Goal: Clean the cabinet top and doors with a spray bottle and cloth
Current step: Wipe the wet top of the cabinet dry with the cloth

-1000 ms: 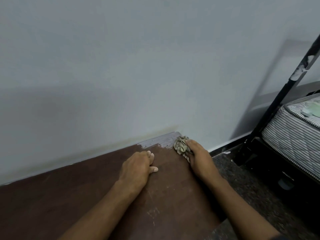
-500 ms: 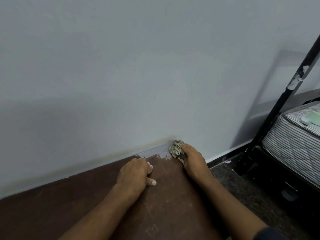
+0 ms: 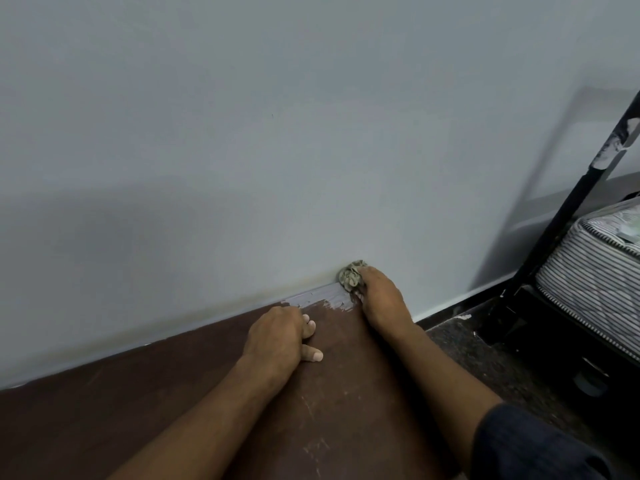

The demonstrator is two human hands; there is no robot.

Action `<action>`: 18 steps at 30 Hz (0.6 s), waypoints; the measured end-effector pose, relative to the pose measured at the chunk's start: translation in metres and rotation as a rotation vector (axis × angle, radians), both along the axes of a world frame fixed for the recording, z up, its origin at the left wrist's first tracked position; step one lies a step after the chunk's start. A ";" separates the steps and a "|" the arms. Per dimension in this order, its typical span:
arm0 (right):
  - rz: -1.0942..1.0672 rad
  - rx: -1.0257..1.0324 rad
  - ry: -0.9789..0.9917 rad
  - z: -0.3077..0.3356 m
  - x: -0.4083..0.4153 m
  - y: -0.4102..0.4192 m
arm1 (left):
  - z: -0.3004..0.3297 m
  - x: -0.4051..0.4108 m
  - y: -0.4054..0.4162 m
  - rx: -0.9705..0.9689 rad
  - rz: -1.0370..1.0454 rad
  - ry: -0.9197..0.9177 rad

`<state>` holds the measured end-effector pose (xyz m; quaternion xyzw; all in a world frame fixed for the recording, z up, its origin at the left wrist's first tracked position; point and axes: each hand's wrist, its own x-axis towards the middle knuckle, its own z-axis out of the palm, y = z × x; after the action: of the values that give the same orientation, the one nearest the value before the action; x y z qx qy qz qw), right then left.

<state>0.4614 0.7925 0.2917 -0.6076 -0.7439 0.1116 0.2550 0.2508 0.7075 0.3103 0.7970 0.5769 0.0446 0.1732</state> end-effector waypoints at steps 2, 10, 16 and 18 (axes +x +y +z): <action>0.064 -0.007 0.052 -0.001 -0.024 -0.015 | 0.011 0.002 -0.003 -0.026 -0.029 0.066; 0.142 0.013 0.131 0.004 -0.028 -0.033 | 0.031 -0.009 -0.024 0.159 0.188 -0.149; 0.138 0.062 0.174 -0.012 -0.103 -0.047 | 0.022 -0.049 -0.033 0.419 0.463 -0.291; 0.252 0.105 0.210 -0.014 -0.135 -0.067 | 0.018 -0.056 -0.028 0.458 0.503 -0.316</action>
<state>0.3260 0.7251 0.2779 -0.4804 -0.7882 0.1668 0.3467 0.1947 0.6795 0.3281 0.6315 0.6959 0.3363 0.0610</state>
